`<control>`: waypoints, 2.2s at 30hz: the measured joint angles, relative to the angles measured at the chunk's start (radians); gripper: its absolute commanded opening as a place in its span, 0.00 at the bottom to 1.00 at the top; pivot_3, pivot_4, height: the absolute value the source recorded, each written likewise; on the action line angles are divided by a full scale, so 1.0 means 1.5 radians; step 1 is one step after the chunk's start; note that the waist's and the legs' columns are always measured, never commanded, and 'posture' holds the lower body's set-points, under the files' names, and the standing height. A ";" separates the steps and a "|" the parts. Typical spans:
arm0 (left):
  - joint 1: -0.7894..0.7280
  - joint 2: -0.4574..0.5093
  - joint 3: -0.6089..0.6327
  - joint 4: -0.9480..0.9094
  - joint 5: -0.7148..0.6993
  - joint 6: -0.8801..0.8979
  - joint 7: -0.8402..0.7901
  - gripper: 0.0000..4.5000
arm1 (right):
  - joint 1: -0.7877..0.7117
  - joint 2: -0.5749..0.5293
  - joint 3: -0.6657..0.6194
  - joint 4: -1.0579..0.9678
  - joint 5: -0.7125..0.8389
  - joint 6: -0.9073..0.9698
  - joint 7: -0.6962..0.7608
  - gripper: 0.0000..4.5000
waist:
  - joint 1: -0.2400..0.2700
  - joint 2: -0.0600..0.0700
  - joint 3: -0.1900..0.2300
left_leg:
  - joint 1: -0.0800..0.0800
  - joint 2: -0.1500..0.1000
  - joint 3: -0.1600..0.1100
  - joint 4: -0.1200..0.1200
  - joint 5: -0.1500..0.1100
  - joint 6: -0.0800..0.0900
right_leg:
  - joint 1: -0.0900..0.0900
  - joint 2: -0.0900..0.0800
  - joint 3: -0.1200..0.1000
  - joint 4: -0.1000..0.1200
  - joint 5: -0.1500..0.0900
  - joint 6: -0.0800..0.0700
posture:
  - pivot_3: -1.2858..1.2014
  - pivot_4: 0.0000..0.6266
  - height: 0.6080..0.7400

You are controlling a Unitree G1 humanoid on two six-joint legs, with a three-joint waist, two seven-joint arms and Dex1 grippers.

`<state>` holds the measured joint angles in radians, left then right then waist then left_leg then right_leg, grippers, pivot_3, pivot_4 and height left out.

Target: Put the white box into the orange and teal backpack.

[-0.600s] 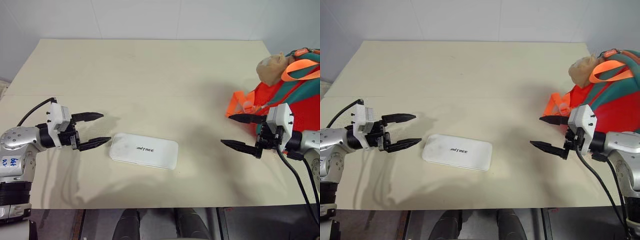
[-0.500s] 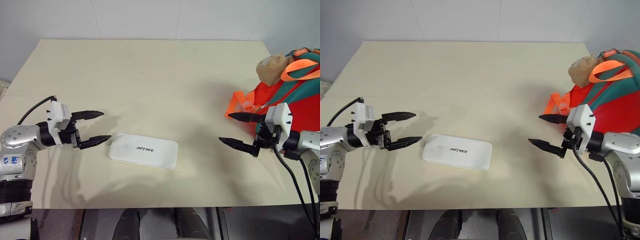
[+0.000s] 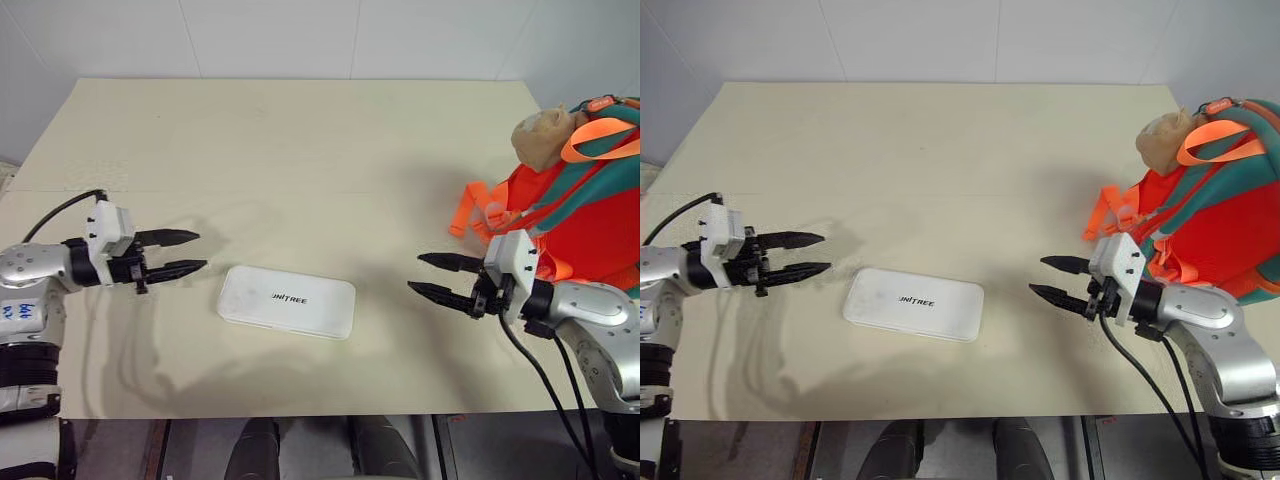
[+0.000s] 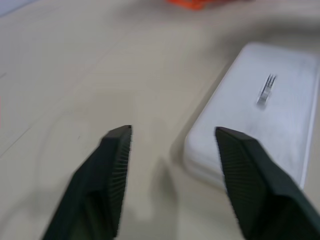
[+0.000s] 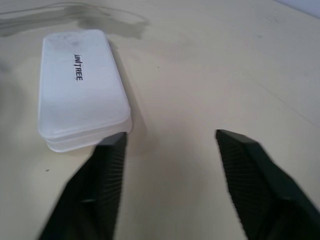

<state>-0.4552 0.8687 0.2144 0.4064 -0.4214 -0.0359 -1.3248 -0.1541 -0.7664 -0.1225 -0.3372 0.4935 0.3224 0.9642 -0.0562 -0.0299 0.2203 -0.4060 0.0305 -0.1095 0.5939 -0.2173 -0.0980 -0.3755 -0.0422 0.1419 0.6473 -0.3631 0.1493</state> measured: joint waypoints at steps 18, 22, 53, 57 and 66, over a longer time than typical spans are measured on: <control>0.103 -0.040 -0.024 -0.050 0.047 -0.013 0.049 0.00 | -0.054 0.079 0.186 0.102 -0.147 0.007 -0.037 0.00 | 0.002 0.000 0.000 | 0.000 0.000 0.000 0.001 0.000 0.000 | 0.000 0.000 0.000 0.003 0.000 0.000 | 0.52 0.24 1.00; 0.107 -0.047 -0.025 -0.088 0.046 0.008 0.061 0.00 | -0.068 0.095 0.195 0.113 -0.160 0.006 -0.041 0.00 | -0.001 -0.001 0.000 | 0.001 0.000 0.000 0.001 0.000 0.000 | 0.000 0.000 0.000 0.004 0.000 0.000 | 0.52 0.24 1.00; 0.152 -0.112 -0.065 -0.168 0.047 0.068 0.088 0.00 | -0.128 0.111 0.192 0.204 -0.176 -0.027 -0.016 0.00 | 0.002 -0.001 -0.001 | 0.001 0.000 0.000 0.003 0.000 0.000 | 0.000 0.000 0.000 0.004 0.000 0.000 | 0.52 0.24 1.00; 0.159 -0.114 -0.066 -0.196 0.044 0.080 0.095 0.00 | -0.123 0.082 0.180 0.202 -0.181 -0.027 -0.016 0.00 | 0.004 -0.001 -0.001 | 0.001 0.000 0.000 0.003 0.000 0.000 | 0.000 0.000 0.000 0.004 0.000 0.000 | 0.52 0.24 1.00; 0.200 -0.114 -0.065 -0.244 0.030 0.107 0.121 0.00 | -0.069 0.025 0.119 0.172 -0.178 -0.009 -0.018 0.00 | 0.005 -0.001 -0.001 | 0.001 0.000 0.000 0.003 0.000 0.000 | 0.001 0.000 0.000 0.004 0.000 0.000 | 0.52 0.24 1.00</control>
<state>-0.1555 0.6977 0.1173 0.0409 -0.3767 0.1245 -1.1441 -0.2571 -0.7289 0.0555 -0.0790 0.2266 0.3086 0.9368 -0.0492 -0.0319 0.2190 -0.4042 0.0300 -0.1102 0.5980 -0.2167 -0.0983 -0.3745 -0.0424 0.1420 0.6532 -0.3632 0.1490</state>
